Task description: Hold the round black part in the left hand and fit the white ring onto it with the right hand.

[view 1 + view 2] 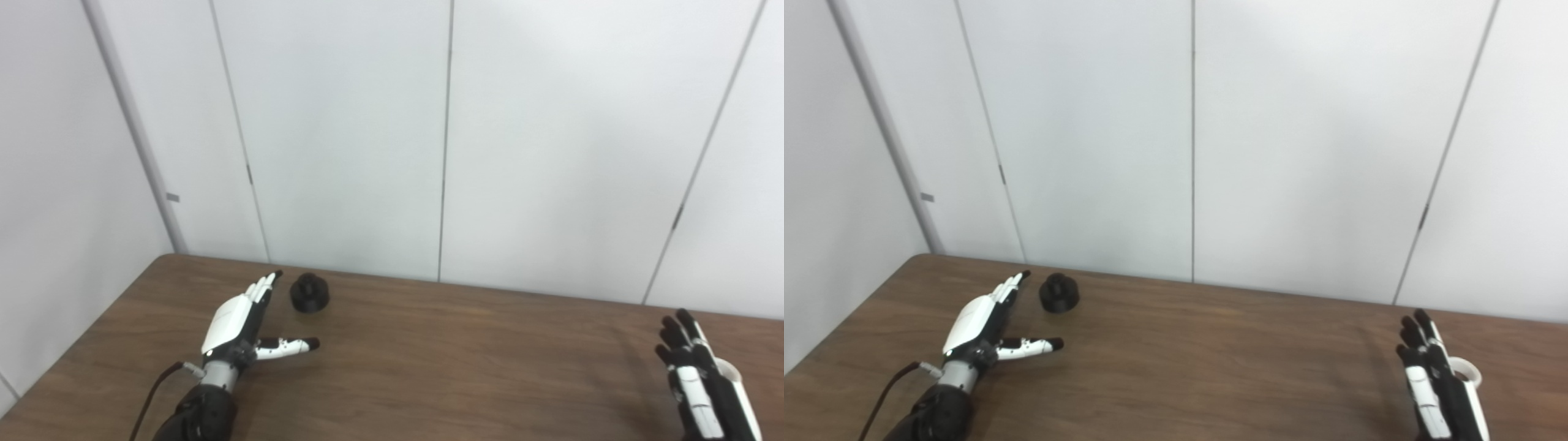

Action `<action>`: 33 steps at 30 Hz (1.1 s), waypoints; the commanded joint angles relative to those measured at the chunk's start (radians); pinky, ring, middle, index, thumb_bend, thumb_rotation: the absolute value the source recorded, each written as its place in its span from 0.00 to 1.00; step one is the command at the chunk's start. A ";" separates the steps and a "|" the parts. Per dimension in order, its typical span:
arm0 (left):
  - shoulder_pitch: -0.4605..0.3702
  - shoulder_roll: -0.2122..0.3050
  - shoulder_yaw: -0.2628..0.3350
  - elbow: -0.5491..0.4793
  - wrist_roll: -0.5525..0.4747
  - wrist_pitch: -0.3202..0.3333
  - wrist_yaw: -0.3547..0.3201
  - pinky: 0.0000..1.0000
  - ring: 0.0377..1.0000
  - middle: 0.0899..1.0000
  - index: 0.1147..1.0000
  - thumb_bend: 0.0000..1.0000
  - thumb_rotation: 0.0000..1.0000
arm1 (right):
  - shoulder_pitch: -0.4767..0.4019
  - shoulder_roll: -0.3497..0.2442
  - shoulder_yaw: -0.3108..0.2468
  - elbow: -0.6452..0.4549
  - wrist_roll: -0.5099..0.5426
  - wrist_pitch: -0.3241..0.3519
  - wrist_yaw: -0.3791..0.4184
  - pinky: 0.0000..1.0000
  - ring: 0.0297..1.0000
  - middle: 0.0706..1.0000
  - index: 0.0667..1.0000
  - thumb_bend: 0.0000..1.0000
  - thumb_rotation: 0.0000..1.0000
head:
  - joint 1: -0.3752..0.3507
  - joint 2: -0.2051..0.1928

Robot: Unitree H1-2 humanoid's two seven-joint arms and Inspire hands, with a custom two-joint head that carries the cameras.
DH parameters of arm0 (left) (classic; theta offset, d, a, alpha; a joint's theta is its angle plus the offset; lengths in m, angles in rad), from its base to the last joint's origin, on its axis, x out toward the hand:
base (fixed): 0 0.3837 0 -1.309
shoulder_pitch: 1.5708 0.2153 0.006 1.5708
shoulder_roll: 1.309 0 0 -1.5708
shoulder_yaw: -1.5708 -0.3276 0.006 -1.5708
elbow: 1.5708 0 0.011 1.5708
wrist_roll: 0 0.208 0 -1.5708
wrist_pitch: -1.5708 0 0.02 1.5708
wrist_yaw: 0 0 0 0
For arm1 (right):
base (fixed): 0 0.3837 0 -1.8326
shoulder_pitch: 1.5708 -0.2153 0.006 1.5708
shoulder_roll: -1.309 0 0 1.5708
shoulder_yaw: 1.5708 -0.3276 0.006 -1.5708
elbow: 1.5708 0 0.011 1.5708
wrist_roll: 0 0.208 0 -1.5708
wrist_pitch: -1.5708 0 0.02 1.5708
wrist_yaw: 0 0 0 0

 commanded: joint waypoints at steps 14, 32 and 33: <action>-0.109 0.034 0.031 0.049 -0.035 0.032 0.007 0.97 0.99 1.00 1.00 1.00 0.50 | 0.056 -0.010 -0.011 0.057 0.035 -0.018 0.041 0.97 0.97 0.95 0.95 0.46 0.68 | 0.018 0.009; -0.172 0.105 -0.036 0.082 -0.001 0.094 -0.090 1.00 1.00 1.00 0.88 1.00 0.54 | 0.066 -0.001 -0.019 0.006 0.047 0.008 0.036 0.96 0.97 0.94 0.95 0.44 0.67 | 0.021 0.052; -0.174 0.109 -0.041 0.087 0.001 0.091 -0.091 1.00 1.00 1.00 0.88 1.00 0.54 | 0.067 -0.001 -0.018 0.003 0.045 0.011 0.035 0.96 0.97 0.95 0.95 0.43 0.67 | 0.023 0.054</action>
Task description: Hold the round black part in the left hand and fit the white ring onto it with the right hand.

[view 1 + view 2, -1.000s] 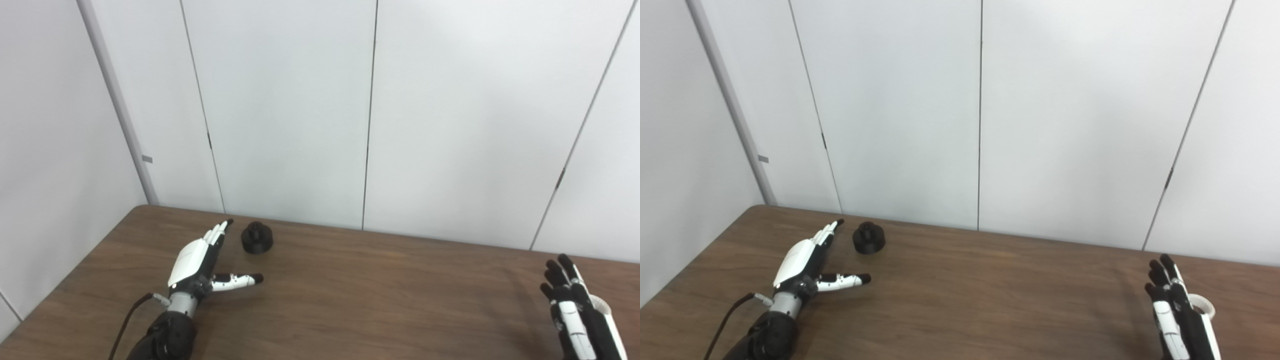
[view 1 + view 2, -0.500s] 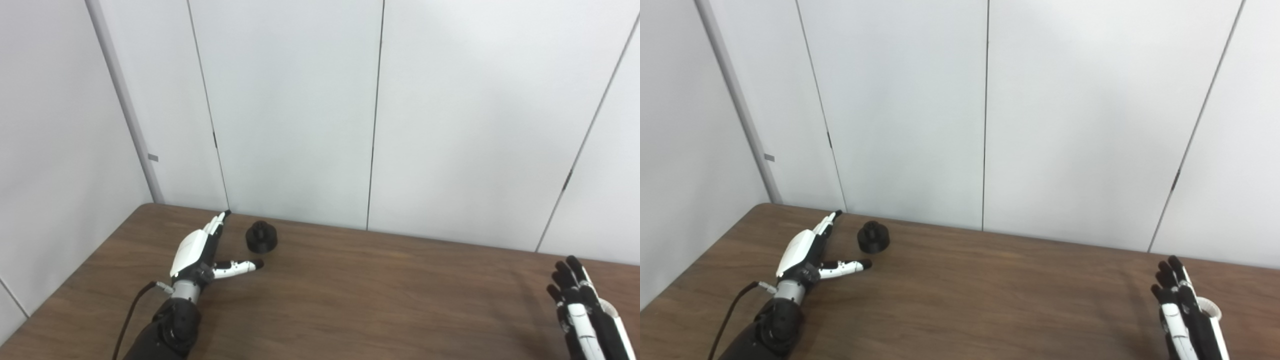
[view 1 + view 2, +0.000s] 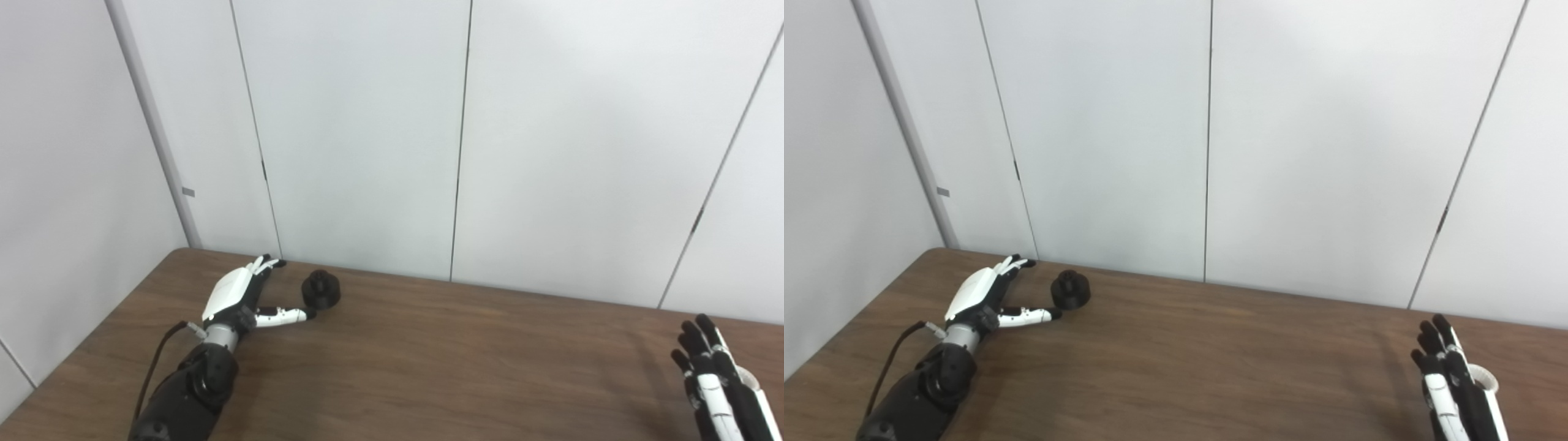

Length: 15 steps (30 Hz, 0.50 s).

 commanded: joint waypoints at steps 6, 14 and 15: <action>-0.066 0.056 -0.014 0.011 0.009 -0.012 -0.012 0.99 1.00 1.00 0.86 1.00 0.52 | 0.062 0.009 -0.003 0.010 0.002 0.009 0.003 0.96 0.97 0.94 0.95 0.45 0.69 | -0.004 0.007; -0.079 0.075 -0.038 0.001 0.021 0.017 -0.067 1.00 1.00 1.00 0.87 1.00 0.53 | 0.062 0.013 -0.006 -0.002 -0.003 0.022 -0.005 0.95 0.97 0.94 0.95 0.51 0.68 | -0.009 0.016; -0.081 0.077 -0.041 0.002 0.022 0.017 -0.071 1.00 1.00 1.00 0.87 1.00 0.54 | 0.062 0.012 -0.006 -0.004 -0.006 0.025 -0.006 0.95 0.97 0.94 0.95 0.51 0.68 | -0.009 0.017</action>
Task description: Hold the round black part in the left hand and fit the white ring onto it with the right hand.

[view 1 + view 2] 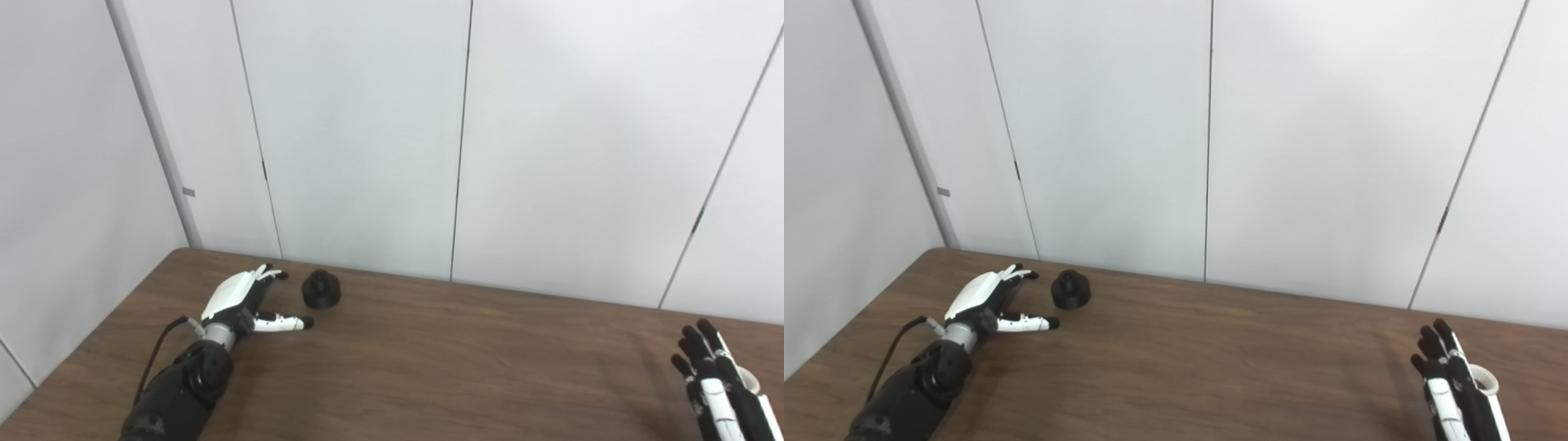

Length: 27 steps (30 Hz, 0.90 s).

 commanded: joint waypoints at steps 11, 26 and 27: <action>-0.080 0.039 -0.010 0.007 0.013 -0.010 0.001 1.00 1.00 0.99 0.84 1.00 0.49 | 0.051 0.017 -0.005 0.001 -0.005 0.009 -0.009 0.96 0.97 0.94 0.94 0.50 0.69 | -0.001 0.005; -0.128 0.043 -0.033 0.094 0.020 -0.040 -0.003 1.00 1.00 0.97 0.81 1.00 0.50 | 0.065 0.017 -0.009 -0.029 0.000 0.010 0.000 0.95 0.96 0.94 0.94 0.48 0.69 | -0.010 0.008; -0.132 0.044 -0.033 0.102 0.017 -0.045 -0.004 1.00 1.00 0.97 0.82 1.00 0.50 | 0.067 0.018 -0.011 -0.032 0.004 0.013 -0.001 0.94 0.96 0.94 0.94 0.47 0.68 | -0.010 0.008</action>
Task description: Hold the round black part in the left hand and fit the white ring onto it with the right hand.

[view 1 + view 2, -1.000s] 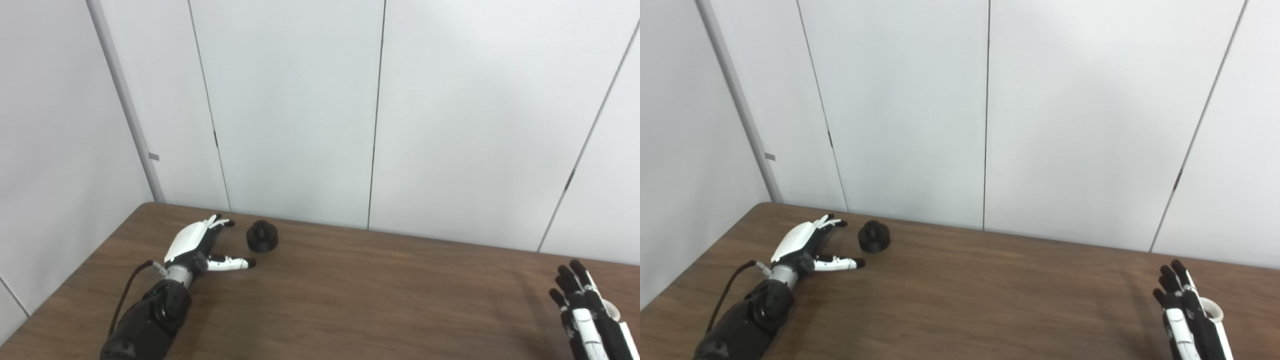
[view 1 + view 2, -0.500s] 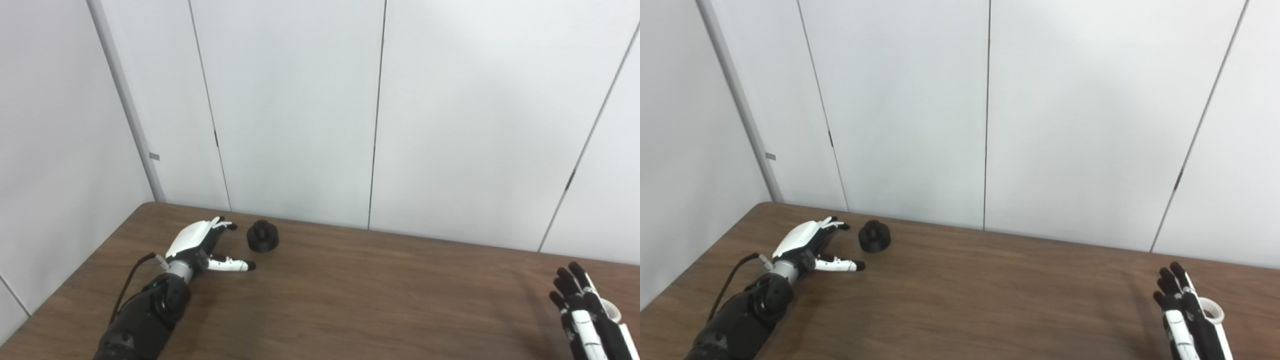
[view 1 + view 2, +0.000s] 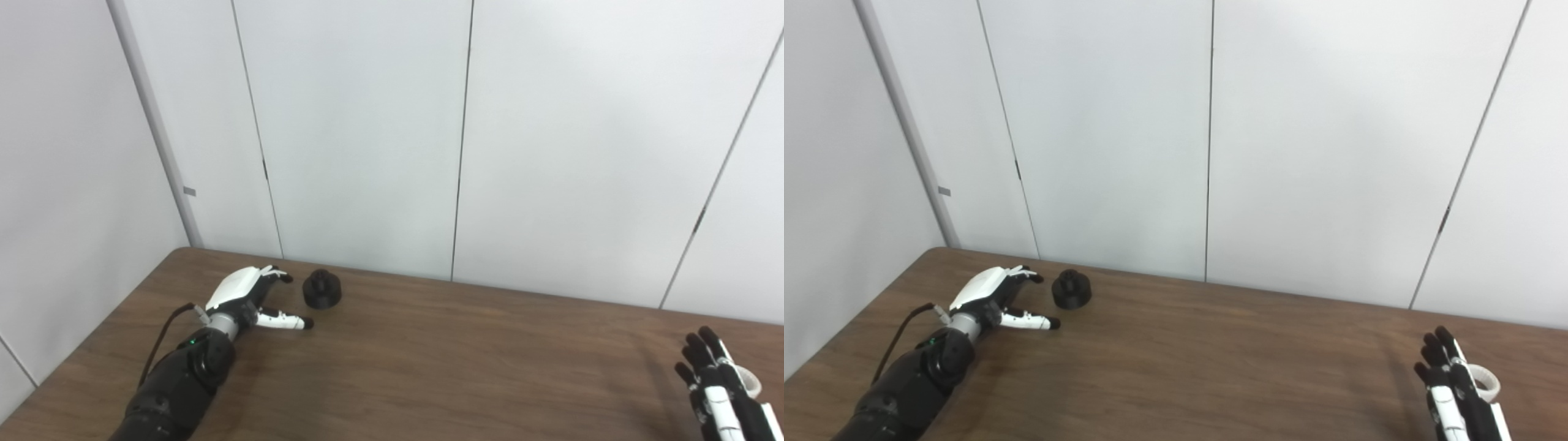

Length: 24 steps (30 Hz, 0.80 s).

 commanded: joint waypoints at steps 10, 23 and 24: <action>-0.091 0.031 -0.022 0.015 0.010 -0.010 0.006 0.98 0.98 0.96 0.80 1.00 0.51 | 0.054 0.015 -0.005 -0.031 0.006 0.020 -0.013 0.93 0.95 0.93 0.92 0.54 0.68 | -0.010 0.008; -0.130 0.006 -0.046 0.087 -0.005 -0.037 0.009 0.99 0.99 0.96 0.78 1.00 0.49 | 0.072 0.019 0.003 -0.084 -0.022 0.041 -0.025 0.92 0.95 0.93 0.93 0.52 0.70 | -0.020 0.021; -0.134 0.004 -0.050 0.093 -0.003 -0.036 0.010 0.99 0.99 0.96 0.78 1.00 0.49 | 0.072 0.020 0.003 -0.085 -0.025 0.042 -0.027 0.92 0.95 0.93 0.93 0.51 0.70 | -0.021 0.021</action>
